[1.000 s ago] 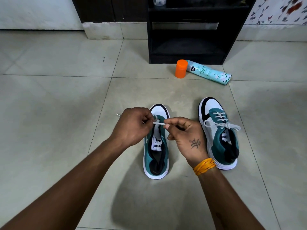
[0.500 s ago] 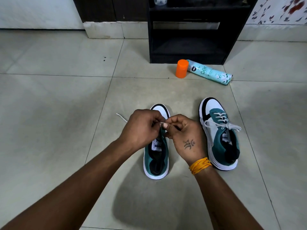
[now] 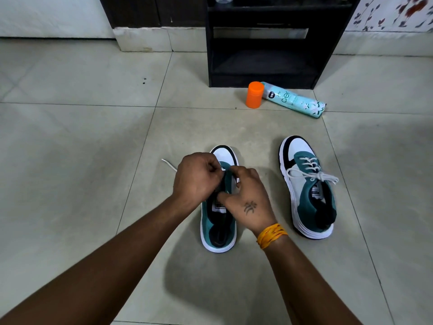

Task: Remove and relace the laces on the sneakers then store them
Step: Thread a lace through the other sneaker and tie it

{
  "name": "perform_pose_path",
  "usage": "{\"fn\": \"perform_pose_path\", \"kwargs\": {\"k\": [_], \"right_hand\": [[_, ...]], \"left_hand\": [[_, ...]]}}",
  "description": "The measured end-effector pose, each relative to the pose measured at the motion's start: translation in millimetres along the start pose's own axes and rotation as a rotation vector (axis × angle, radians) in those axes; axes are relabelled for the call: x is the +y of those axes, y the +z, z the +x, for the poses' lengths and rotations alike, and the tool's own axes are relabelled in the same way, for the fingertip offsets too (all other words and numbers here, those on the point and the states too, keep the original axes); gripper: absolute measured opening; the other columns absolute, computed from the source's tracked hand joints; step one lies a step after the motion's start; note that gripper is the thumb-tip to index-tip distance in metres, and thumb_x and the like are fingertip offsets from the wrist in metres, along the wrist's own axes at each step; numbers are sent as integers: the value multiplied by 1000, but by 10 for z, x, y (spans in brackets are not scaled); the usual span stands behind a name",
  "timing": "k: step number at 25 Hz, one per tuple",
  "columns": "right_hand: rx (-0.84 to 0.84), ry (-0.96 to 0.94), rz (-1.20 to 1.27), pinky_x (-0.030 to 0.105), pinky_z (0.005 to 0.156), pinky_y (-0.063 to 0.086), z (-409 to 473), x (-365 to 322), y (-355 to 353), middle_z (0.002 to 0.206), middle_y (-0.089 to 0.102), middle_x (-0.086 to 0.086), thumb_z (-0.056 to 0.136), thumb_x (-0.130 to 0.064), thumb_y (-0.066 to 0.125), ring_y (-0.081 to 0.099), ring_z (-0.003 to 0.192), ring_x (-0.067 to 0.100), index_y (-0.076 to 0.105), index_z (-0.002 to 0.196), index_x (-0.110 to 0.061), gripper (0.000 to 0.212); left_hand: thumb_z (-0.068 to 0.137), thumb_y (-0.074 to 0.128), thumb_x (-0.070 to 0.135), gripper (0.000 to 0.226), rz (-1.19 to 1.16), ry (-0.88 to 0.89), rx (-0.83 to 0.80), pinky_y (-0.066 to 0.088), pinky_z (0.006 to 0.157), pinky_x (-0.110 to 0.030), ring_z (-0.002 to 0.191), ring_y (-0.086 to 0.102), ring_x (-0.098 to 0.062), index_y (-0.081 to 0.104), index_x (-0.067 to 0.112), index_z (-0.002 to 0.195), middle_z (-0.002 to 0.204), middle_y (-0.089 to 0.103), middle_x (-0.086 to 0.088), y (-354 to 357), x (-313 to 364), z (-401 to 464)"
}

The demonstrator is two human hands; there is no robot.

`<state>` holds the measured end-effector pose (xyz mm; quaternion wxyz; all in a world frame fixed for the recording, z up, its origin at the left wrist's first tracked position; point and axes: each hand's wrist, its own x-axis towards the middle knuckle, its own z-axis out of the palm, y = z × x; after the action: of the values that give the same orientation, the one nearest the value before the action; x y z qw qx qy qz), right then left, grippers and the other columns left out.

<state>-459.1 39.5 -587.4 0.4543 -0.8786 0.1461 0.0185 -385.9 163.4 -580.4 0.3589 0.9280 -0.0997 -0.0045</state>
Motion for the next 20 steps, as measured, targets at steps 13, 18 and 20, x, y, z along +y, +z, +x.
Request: {"fn": "perform_pose_path", "kwargs": {"k": [13,18,20], "right_hand": [[430,-19,147,25,86,51,-69,154,340,107,72,2,94,-16,63,68,94,14,77,113,-14,24],[408,-9,236,19,90,51,-47,210,309,109,71,-5,94,-16,64,66,97,3,78,113,-15,24],[399,-18,265,16,90,49,-35,231,290,107,71,-5,93,-14,65,65,98,2,79,111,-14,22]], "left_hand": [[75,67,20,7,91,30,11,51,63,-34,70,64,-19,71,22,70,75,64,7,215,-55,28],[79,73,11,15,-175,-74,82,48,69,-15,74,65,0,77,24,74,78,71,12,315,-117,-30],[81,74,12,15,-202,-96,68,45,69,-11,76,65,2,78,25,75,79,72,12,321,-120,-38]]}}
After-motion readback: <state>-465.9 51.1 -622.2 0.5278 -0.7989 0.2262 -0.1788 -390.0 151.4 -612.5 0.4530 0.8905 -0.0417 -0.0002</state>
